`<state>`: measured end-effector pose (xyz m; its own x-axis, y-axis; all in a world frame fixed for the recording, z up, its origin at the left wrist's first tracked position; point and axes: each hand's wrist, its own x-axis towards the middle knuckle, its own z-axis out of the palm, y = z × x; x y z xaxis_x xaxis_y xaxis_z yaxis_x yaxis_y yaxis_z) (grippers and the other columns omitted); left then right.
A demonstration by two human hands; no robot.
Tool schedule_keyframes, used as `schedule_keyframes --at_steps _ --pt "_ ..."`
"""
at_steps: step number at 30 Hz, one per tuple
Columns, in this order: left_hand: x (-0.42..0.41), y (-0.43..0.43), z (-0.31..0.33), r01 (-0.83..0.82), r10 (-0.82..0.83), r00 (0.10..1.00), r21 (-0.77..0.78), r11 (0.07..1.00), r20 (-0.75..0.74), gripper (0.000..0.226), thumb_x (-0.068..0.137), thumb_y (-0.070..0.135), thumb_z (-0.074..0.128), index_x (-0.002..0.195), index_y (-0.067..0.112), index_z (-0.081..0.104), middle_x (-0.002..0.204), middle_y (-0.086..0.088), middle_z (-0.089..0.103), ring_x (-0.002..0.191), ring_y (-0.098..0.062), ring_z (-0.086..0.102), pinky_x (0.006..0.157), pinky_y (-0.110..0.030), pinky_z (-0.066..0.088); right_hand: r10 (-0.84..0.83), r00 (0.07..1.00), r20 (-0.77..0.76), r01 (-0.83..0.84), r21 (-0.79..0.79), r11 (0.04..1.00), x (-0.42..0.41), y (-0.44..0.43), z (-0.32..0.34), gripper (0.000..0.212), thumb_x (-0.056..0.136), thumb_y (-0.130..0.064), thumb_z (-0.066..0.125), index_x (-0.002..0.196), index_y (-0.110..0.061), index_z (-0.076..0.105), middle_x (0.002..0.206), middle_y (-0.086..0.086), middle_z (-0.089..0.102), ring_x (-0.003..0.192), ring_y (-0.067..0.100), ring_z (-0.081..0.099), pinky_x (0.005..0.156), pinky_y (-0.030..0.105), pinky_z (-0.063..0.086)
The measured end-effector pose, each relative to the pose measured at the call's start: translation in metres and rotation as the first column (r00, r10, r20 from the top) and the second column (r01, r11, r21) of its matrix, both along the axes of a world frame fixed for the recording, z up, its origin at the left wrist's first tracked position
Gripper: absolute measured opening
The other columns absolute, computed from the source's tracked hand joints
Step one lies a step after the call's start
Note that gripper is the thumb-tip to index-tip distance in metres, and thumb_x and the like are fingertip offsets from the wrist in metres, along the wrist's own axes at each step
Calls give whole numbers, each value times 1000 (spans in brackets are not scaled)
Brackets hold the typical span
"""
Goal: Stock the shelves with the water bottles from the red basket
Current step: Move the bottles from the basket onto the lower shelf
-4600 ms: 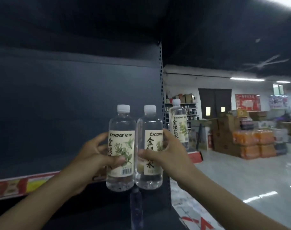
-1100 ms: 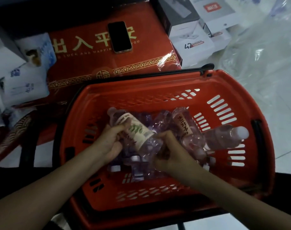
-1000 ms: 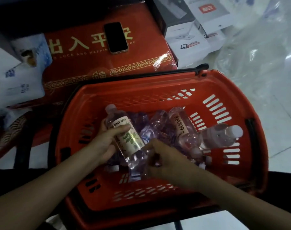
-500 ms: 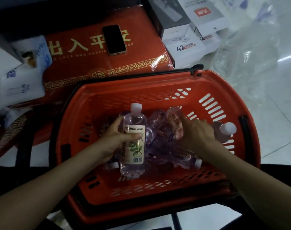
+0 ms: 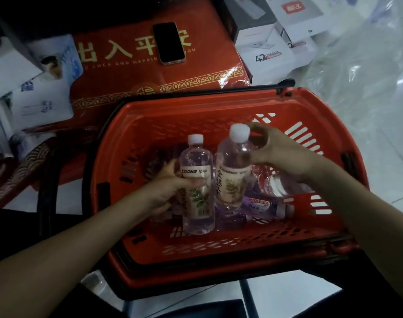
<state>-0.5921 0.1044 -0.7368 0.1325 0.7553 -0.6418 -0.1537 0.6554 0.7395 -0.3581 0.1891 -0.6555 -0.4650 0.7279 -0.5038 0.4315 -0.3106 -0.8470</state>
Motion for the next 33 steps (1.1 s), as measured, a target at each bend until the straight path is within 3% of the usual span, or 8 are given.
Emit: schedule_keyframes --at_steps 3,8,12,16,21,25,29,33 --pt "1 -3 -1 14 -14 1000 -11 1000 -5 60 57 13 84 113 19 61 107 -9 74 105 -30 67 92 -46 53 -99 989 -111 86 -112 990 -15 -6 -25 52 89 -14 67 137 -23 49 127 4 64 115 22 64 99 44 51" --pt "0 -3 -2 -47 48 998 -15 999 37 46 65 21 76 108 19 61 98 -7 73 85 -21 70 65 -33 57 5 964 -265 -78 -263 962 -16 -24 -54 101 79 24 60 146 -38 18 125 21 54 106 30 68 84 48 60" --pt "-2 0 -5 -44 44 999 -11 999 23 69 57 31 84 119 14 58 111 -11 72 107 -29 66 96 -47 50 -39 985 -168 -14 -304 952 -6 -44 -68 113 68 17 75 147 -43 20 120 17 64 104 32 70 85 50 59" --pt "-1 2 1 -15 15 1000 26 1000 -3 65 60 31 80 120 17 58 114 -9 71 111 -29 65 99 -46 48 -160 979 -123 114 -316 942 -8 -39 -68 95 70 15 75 143 -24 28 116 17 63 96 28 73 79 42 60" --pt "4 1 25 -91 81 990 89 992 114 35 74 28 67 108 21 62 98 -5 75 90 -23 71 78 -41 59 -212 945 -250 106 -380 919 -18 -34 -49 53 87 0 63 133 -21 47 123 18 66 111 37 66 86 51 57" --pt "-4 -1 71 -129 114 988 149 980 105 30 85 36 55 106 18 66 100 -6 75 93 -23 71 78 -37 58 -297 888 -352 160 -368 916 -37 -37 -9 54 91 -6 60 135 -31 45 115 11 69 101 32 70 73 47 60" --pt "-10 -7 123 -187 181 982 200 962 51 49 94 54 36 112 24 70 117 -9 71 110 -27 66 94 -47 50 -313 851 -421 223 -249 942 -49 -44 35 58 86 -31 64 139 -22 42 116 10 71 105 30 71 85 49 56" --pt "-20 -5 191 -171 194 980 352 920 -32 53 92 61 35 125 28 61 119 -2 70 113 -22 65 94 -48 51 -286 823 -491 246 -146 958 -61 -41 93 59 83 -40 62 135 -18 47 115 9 73 105 29 71 86 47 55"
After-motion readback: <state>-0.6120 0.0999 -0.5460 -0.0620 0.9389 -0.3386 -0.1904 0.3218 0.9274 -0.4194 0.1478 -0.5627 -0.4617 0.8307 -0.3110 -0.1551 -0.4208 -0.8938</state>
